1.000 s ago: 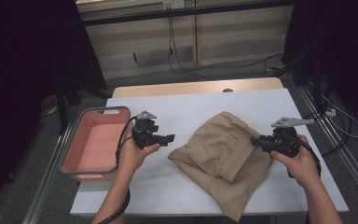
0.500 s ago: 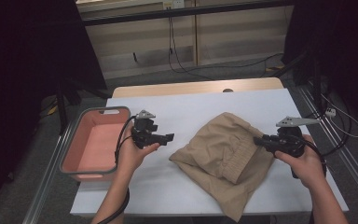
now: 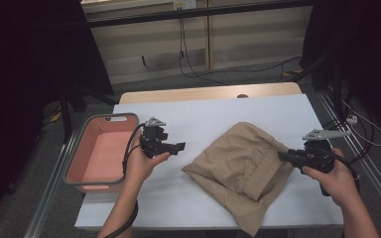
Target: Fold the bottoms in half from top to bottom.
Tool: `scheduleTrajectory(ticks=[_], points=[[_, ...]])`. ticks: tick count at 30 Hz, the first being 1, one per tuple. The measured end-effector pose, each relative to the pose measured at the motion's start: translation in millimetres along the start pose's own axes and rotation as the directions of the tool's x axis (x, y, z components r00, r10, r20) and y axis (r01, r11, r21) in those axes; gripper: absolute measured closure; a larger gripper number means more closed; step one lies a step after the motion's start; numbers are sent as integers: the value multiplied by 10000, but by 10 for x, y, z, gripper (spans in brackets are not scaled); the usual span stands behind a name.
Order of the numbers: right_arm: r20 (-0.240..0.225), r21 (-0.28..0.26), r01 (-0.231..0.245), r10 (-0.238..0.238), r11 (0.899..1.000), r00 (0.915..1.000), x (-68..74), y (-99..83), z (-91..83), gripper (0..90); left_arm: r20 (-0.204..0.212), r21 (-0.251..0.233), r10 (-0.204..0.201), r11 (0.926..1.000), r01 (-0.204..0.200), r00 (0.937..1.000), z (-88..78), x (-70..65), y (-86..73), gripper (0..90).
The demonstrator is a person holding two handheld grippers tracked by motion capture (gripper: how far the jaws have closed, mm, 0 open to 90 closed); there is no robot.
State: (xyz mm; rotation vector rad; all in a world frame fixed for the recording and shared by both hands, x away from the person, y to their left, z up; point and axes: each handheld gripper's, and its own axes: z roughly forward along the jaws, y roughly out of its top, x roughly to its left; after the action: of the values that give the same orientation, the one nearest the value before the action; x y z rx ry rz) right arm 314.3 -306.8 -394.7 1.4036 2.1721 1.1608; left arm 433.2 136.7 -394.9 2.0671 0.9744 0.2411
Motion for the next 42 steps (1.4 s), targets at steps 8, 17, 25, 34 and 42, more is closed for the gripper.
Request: scheduleTrajectory(ticks=[8, 17, 25, 34, 42], points=[[755, -299, 361, -338, 9989, 9966, 1, 87, 113, 474, 56, 159, 23, 9999, -24, 10000, 47, -11, -17, 169], [1036, -8, 319, -316, 9995, 9941, 26, 154, 511, 450, 148, 252, 20, 9997, -23, 9999, 53, -10, -25, 169], [1328, 959, 749, -874, 9926, 9873, 47, -18, 726, 510, 96, 172, 61, 9998, -62, 9999, 52, -29, -21, 170], [1493, 923, 1061, -1191, 9901, 9816, 35, -15, 692, 782, 144, 188, 115, 9998, -118, 9998, 44, -45, -17, 169], [1263, 562, 781, -847, 9954, 9884, -93, -47, 354, 804, 148, 85, 90, 9999, -92, 9998, 18, -57, -19, 167]])
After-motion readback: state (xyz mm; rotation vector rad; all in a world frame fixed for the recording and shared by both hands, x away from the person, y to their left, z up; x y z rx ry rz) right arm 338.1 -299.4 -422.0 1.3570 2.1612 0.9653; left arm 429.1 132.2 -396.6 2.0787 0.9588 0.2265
